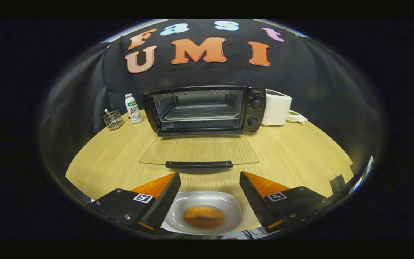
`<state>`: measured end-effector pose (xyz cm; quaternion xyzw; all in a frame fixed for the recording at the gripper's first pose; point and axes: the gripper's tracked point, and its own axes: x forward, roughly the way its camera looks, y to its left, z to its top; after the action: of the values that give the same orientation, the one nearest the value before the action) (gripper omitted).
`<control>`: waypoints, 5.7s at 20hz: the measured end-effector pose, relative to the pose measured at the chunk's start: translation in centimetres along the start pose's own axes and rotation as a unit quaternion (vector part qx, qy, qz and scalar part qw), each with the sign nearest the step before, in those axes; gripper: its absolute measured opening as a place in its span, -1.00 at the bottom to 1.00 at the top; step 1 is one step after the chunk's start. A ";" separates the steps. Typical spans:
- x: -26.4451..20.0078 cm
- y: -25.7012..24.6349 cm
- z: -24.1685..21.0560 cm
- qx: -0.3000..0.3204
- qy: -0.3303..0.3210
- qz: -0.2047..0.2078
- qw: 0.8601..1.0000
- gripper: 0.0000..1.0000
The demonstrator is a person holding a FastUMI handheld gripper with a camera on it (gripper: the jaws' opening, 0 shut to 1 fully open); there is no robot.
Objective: Open the toaster oven, put the food inside, and close the toaster oven door.
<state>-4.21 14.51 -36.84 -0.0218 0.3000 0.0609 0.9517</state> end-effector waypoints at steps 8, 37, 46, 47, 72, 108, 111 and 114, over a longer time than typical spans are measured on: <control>-2.9 0.1 -5.3 -0.002 0.025 0.004 1.000 0.97; -1.4 1.4 -6.0 0.032 0.068 0.024 0.997 0.25; 0.9 3.3 2.1 0.104 0.029 0.070 0.992 0.24; 1.2 3.6 3.1 0.117 0.023 0.078 0.990 0.24; 17.0 3.5 16.0 0.401 -0.032 0.100 0.910 0.23; 8.3 3.0 10.1 0.146 -0.024 0.024 0.989 0.96; 6.3 2.9 7.0 0.096 0.008 0.017 0.995 0.97; 5.3 3.2 3.8 0.067 0.048 0.016 0.996 0.97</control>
<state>1.86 18.49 -36.75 0.0439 0.3488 0.0551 0.9346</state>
